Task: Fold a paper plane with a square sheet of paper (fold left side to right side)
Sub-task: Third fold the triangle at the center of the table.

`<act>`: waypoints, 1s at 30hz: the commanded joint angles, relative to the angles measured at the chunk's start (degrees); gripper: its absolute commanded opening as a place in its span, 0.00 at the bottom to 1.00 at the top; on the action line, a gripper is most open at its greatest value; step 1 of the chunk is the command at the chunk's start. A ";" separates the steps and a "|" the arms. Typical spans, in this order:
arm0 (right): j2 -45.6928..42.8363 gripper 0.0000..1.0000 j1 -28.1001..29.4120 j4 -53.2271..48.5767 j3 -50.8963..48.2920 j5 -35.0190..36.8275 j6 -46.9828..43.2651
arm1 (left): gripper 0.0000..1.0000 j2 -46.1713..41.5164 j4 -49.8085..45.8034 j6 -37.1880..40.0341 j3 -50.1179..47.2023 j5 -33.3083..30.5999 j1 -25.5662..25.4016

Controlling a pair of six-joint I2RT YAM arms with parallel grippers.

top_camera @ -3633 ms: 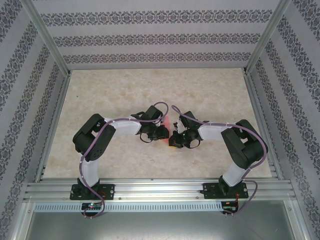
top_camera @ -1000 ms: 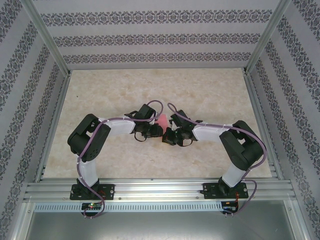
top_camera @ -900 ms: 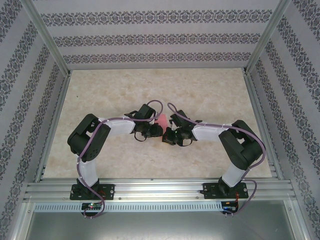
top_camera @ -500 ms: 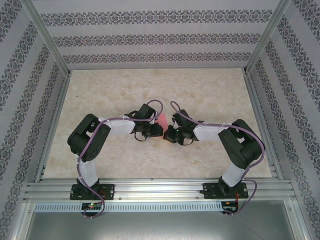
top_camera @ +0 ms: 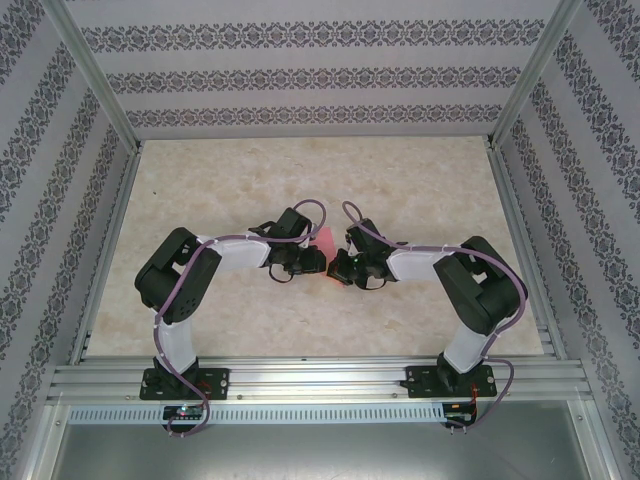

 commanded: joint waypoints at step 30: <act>-12.72 0.06 -4.69 -13.62 -12.21 3.87 -6.56 | 0.25 1.28 -4.06 0.36 -0.75 -2.81 -0.45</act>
